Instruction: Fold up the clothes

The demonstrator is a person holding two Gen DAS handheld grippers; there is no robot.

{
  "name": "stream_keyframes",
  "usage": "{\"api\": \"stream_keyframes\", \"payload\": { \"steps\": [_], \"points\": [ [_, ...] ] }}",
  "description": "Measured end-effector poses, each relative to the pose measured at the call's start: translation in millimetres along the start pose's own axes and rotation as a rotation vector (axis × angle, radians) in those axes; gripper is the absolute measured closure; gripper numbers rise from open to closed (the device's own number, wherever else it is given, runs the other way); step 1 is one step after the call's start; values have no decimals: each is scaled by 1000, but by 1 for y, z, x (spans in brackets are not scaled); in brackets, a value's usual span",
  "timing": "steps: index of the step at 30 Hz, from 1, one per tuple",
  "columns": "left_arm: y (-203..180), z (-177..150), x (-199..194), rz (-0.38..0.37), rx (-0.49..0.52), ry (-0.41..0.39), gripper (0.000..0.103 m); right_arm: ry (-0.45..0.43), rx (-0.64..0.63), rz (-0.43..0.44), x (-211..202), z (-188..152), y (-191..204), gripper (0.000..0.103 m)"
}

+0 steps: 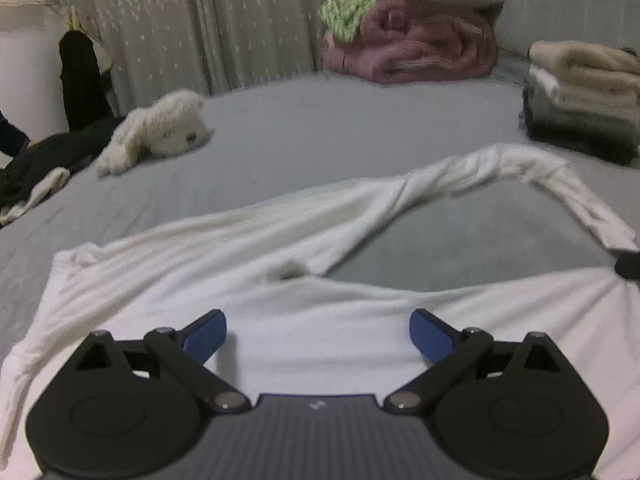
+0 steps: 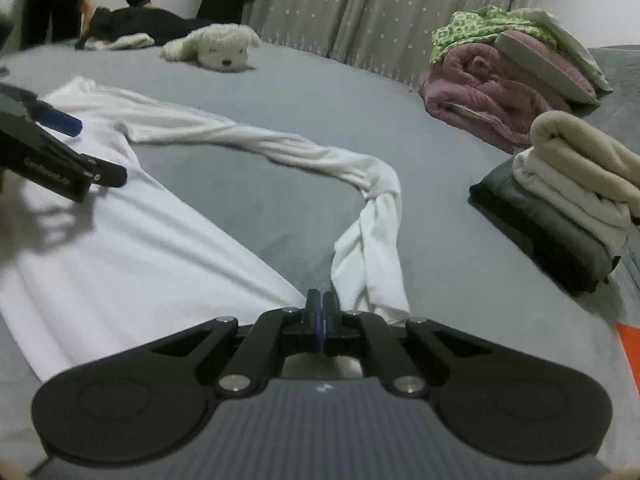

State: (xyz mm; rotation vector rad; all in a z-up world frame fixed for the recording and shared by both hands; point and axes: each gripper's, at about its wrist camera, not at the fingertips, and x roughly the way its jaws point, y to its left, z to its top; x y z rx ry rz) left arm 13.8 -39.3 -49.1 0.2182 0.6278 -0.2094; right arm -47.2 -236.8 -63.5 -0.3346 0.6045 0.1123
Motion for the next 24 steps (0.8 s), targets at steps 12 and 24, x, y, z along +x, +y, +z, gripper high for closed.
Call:
{"api": "stream_keyframes", "payload": {
  "steps": [12, 24],
  "points": [
    [-7, 5, -14, -25, -17, -34, 3, -25, 336, 47, -29, -6, -79, 68],
    [-38, 5, -15, -62, 50, -54, 3, 60, 339, -110, -60, -64, -143, 58]
  ]
}}
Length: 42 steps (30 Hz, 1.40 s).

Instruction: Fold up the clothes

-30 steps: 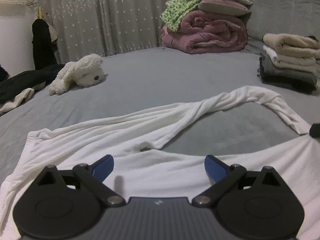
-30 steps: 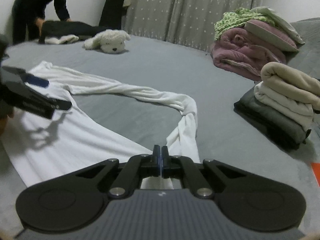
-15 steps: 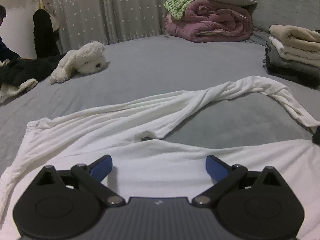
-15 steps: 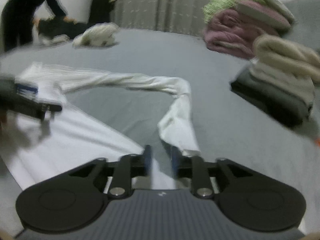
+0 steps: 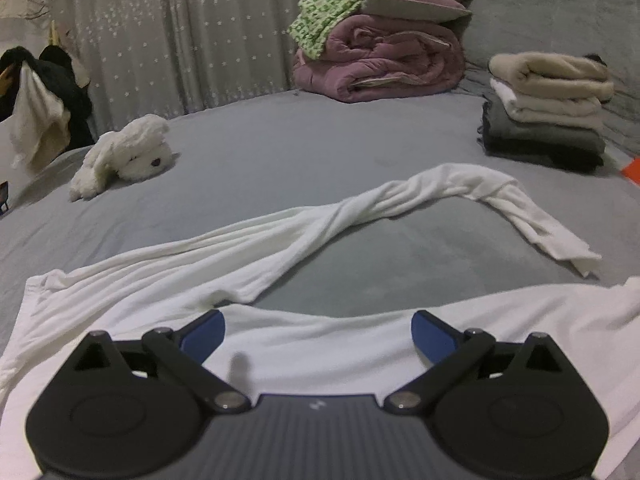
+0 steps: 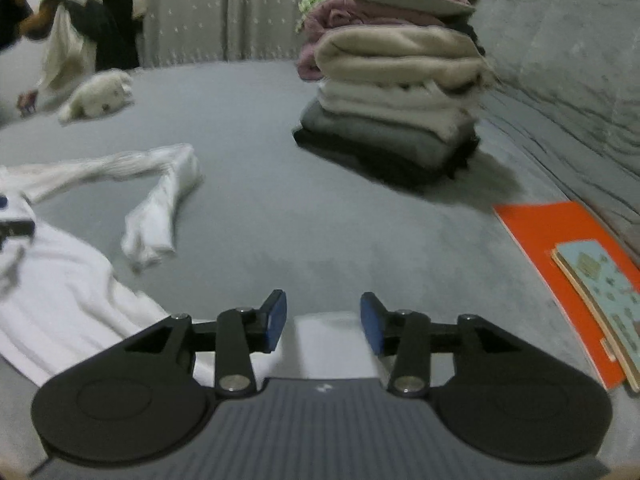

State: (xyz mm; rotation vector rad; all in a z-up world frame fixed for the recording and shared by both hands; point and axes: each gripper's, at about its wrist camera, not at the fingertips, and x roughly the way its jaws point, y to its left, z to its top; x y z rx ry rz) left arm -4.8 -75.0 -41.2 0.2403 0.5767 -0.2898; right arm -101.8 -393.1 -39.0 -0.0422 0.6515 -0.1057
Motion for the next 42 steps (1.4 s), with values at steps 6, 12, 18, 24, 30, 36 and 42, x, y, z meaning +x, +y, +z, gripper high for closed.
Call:
{"api": "stream_keyframes", "payload": {
  "steps": [6, 12, 18, 24, 30, 36, 42],
  "points": [
    [-7, -2, 4, 14, 14, 8, 3, -14, -2, 7, 10, -11, 0, 95],
    [-8, -3, 2, 25, 16, -6, 3, -103, -50, -158, 0, -7, 16, 100],
    [-10, -3, 2, 24, 27, -10, 3, -100, 35, -229, 4, -4, -1, 100],
    [-10, -3, 1, 25, 23, -11, 3, -32, -23, -264, 22, -8, 9, 98],
    [-8, -2, -9, 22, 44, -50, 3, -90, -16, -263, 4, 2, 18, 76],
    [-7, -4, -17, 9, 85, -74, 3, -144, -79, -114, -11, 14, 60, 56],
    [2, -12, -24, -14, 116, -63, 3, -121, -146, 108, -3, 18, 118, 51]
  ]
}}
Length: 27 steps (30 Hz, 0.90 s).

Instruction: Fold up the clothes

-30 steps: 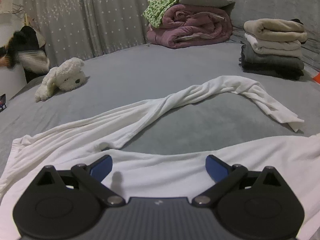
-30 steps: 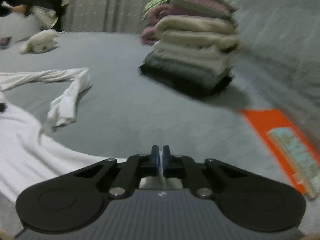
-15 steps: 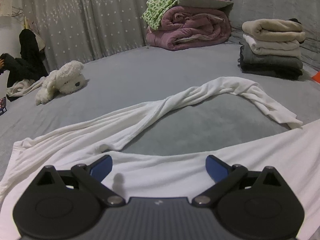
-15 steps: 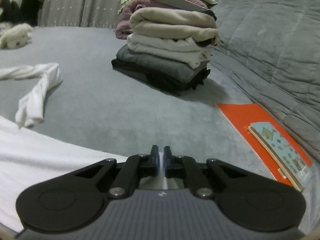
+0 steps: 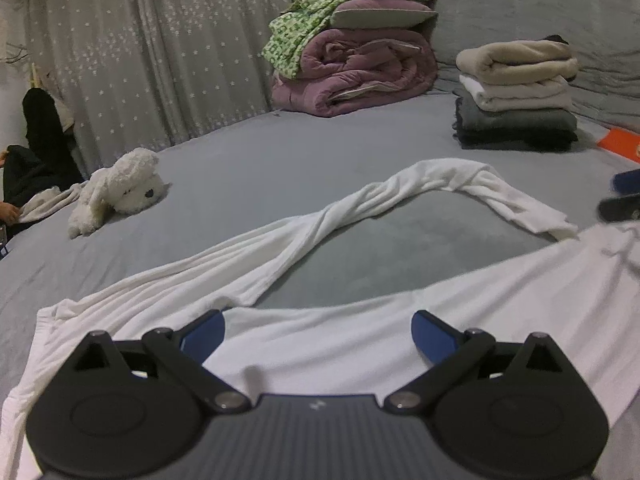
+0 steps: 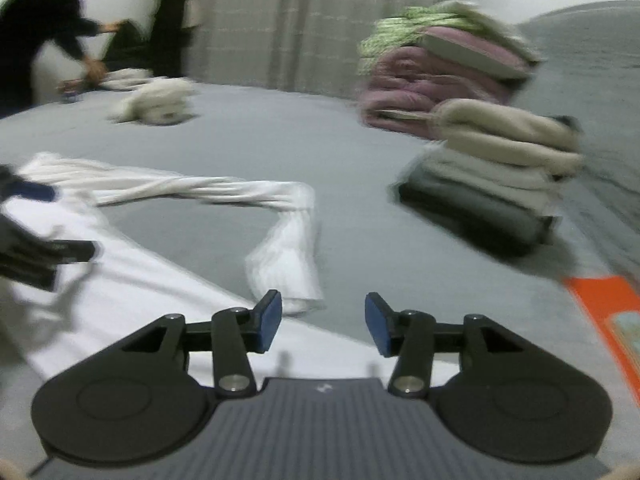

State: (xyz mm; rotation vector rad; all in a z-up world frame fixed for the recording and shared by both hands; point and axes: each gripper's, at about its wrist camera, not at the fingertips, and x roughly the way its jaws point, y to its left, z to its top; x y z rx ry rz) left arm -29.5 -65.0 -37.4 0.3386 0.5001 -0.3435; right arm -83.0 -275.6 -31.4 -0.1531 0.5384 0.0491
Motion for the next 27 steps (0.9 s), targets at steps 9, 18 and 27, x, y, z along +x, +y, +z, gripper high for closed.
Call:
{"api": "stream_keyframes", "payload": {
  "steps": [9, 18, 27],
  "points": [
    [28, -24, -13, 13, 20, 32, 3, 16, -158, 172, 16, 8, 67, 47],
    [80, -49, -34, 58, -78, 66, 3, 14, -188, 239, 23, 20, 106, 46],
    [124, -66, -44, 136, -156, 83, 3, 14, -235, 308, 38, 35, 151, 45]
  ]
}}
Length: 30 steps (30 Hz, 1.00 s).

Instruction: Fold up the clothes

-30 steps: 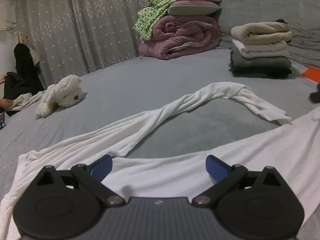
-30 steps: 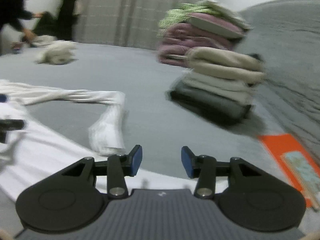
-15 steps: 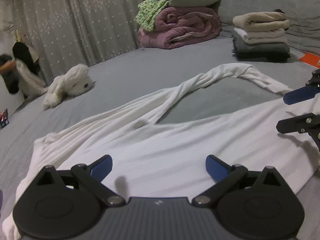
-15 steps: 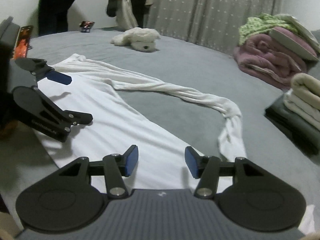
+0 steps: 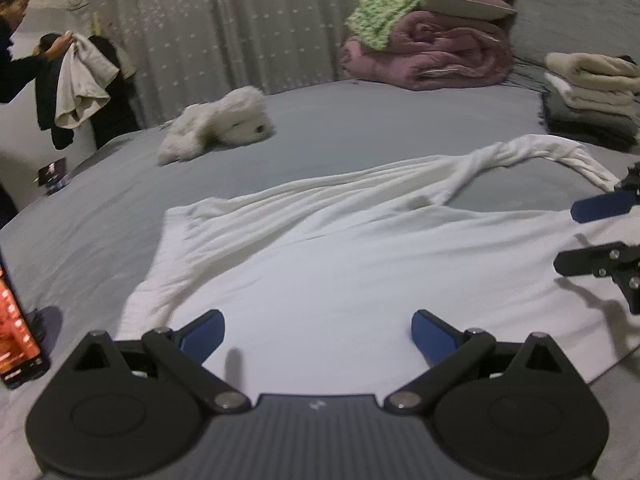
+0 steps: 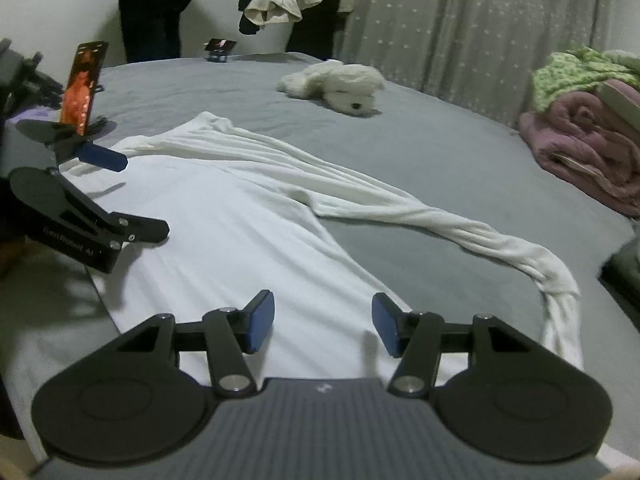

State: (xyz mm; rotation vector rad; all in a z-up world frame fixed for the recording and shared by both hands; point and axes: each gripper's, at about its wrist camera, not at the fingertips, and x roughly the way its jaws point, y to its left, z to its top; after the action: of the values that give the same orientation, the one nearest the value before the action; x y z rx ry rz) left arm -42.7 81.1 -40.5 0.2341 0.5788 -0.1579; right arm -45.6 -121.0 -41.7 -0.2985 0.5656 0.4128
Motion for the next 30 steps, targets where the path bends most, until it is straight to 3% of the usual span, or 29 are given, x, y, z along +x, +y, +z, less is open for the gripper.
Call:
{"api": "stream_keyframes", "payload": {
  "steps": [17, 21, 30],
  "points": [
    [74, -3, -6, 129, -187, 25, 3, 9, -27, 61, 30, 19, 30, 42],
    [72, 9, -5, 108, -213, 9, 3, 11, -9, 59, 32, 20, 27, 40],
    [36, 34, 14, 66, -163, 3, 3, 6, 8, 37, 33, 23, 18, 40]
  ]
}}
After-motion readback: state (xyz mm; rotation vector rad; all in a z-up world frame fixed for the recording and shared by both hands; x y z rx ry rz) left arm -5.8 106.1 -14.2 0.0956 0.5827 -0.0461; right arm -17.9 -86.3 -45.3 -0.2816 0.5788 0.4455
